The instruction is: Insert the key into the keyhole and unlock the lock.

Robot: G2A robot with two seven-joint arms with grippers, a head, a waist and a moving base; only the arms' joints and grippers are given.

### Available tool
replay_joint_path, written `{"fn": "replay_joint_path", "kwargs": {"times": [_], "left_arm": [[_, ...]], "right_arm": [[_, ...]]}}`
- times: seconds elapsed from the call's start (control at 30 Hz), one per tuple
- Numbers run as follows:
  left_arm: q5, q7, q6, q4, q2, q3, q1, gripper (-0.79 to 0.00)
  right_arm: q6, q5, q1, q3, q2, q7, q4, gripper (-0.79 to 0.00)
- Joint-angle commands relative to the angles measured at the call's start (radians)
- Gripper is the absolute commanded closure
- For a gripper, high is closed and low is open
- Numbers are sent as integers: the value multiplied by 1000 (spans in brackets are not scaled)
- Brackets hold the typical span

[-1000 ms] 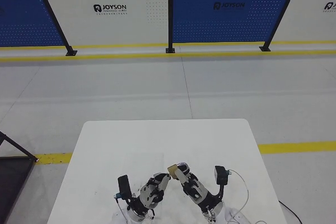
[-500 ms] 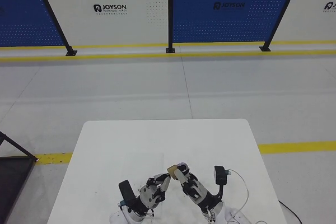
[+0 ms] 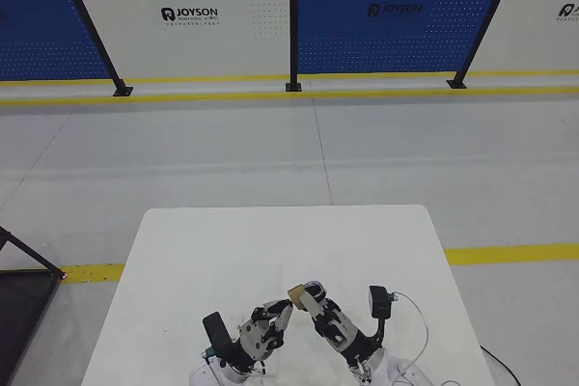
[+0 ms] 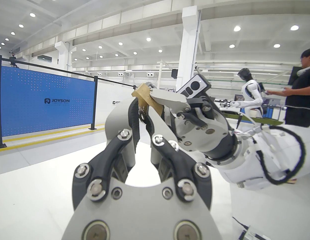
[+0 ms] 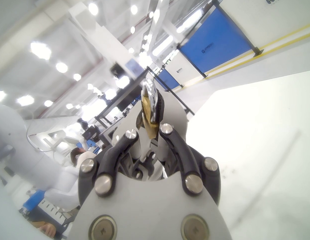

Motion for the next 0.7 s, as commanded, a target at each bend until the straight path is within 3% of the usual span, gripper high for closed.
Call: {"fn": "replay_joint_path", "kwargs": {"times": [0.0,0.03,0.23,0.4,0.43,0.47,0.5,0.67], "left_arm": [[-32,-7,-60,-3,4,-3,1,-662],[-41,-11,-82,-4,6,-3,2,-782],[-133,-60,-309,-27,30,-43,20,-785],[-317,-257,-506,-45,59,-85,43,-785],[-346,-269,-506,-47,62,-79,45,-779],[-381,-289,-506,-50,68,-72,44,-656],[-409,-320,-506,-51,74,-65,40,-594],[-584,-471,-506,-67,111,-10,14,-446]], "right_arm": [[-7,2,-2,5,1,0,-1,0],[-10,4,-3,6,2,0,-1,0],[-49,10,-9,24,8,13,-5,0],[-82,-3,-10,37,14,31,-8,0],[-84,-6,-10,39,15,32,-8,0],[-85,-7,-11,40,15,33,-8,0],[-85,-8,-12,40,16,34,-8,0],[-82,-16,-11,39,17,39,-9,0]]}}
